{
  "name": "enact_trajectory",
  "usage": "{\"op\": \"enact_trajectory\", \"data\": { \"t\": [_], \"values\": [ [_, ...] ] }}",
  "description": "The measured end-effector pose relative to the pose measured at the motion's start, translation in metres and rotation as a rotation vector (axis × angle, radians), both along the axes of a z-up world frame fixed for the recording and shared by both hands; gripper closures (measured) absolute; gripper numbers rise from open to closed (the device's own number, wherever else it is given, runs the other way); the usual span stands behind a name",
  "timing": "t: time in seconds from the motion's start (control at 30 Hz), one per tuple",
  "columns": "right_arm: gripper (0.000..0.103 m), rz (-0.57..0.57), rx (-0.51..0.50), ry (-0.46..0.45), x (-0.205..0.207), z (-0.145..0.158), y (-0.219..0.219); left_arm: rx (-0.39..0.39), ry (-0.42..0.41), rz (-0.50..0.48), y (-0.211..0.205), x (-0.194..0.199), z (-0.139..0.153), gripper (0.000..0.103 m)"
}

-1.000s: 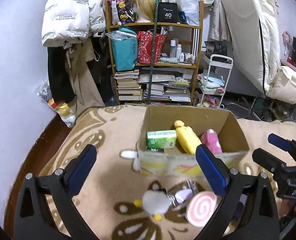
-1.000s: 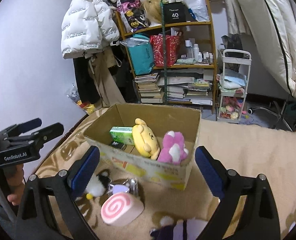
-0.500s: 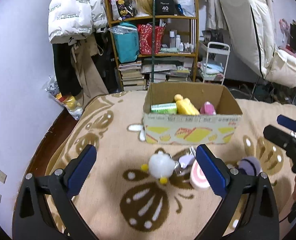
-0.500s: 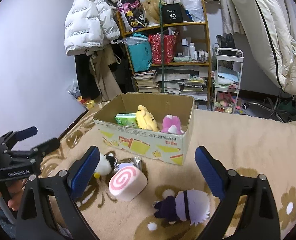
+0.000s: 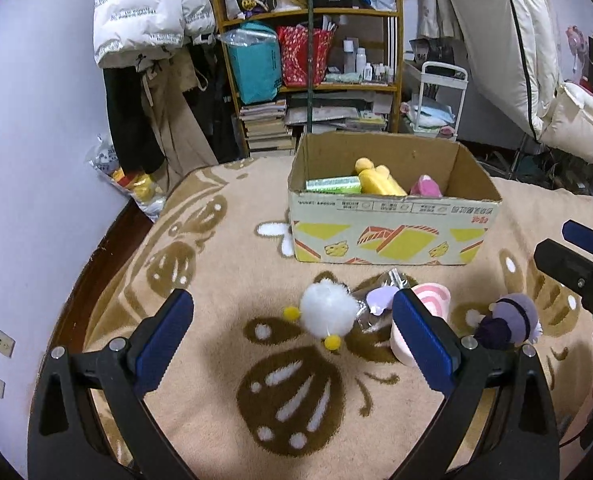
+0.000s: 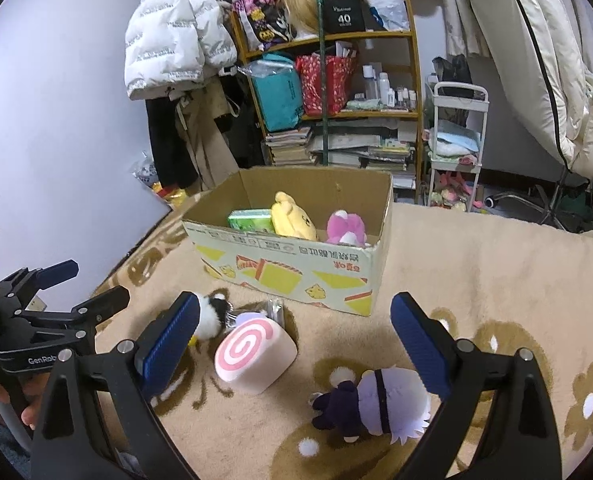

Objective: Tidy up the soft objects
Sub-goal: 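Move both tools back toward the remaining items on the rug, then grasp the white fluffy plush with the left tool while the right tool grasps the pink swirl cushion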

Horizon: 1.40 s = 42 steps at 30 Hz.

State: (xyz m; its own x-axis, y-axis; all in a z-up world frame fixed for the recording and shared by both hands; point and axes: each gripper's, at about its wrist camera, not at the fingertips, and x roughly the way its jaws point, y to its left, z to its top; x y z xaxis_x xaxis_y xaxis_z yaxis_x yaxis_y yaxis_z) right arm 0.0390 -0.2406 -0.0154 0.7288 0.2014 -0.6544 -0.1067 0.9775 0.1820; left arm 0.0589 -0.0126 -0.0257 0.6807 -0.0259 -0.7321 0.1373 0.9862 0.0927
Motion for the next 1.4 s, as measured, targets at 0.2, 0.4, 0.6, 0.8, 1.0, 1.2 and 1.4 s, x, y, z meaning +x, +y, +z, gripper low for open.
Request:
{"op": "enact_trajectory", "data": {
  "t": [0.2, 0.4, 0.6, 0.8, 1.0, 1.2, 1.4],
  "values": [
    [0.003, -0.002, -0.004, 0.05, 0.017, -0.018, 0.005, 0.003, 0.05, 0.009, 0.001, 0.022, -0.017, 0.004],
    [0.003, 0.006, -0.008, 0.11, 0.034, -0.038, 0.012, -0.006, 0.098, 0.005, 0.0, 0.042, -0.031, 0.004],
    [0.003, 0.034, -0.024, 0.164, 0.043, -0.056, 0.02, -0.036, 0.161, -0.014, -0.005, 0.06, -0.05, 0.004],
    [0.003, 0.043, -0.036, 0.215, 0.052, -0.07, 0.025, -0.04, 0.212, -0.016, -0.011, 0.072, -0.067, 0.004],
    [0.003, 0.06, -0.058, 0.258, 0.055, -0.083, 0.031, -0.028, 0.255, -0.024, -0.016, 0.076, -0.081, 0.004],
    [0.003, 0.091, -0.094, 0.279, 0.055, -0.09, 0.039, -0.002, 0.283, -0.02, -0.019, 0.077, -0.09, 0.004],
    [0.003, 0.106, -0.123, 0.285, 0.055, -0.092, 0.043, 0.022, 0.305, -0.011, -0.019, 0.078, -0.097, 0.004]
  ]
}}
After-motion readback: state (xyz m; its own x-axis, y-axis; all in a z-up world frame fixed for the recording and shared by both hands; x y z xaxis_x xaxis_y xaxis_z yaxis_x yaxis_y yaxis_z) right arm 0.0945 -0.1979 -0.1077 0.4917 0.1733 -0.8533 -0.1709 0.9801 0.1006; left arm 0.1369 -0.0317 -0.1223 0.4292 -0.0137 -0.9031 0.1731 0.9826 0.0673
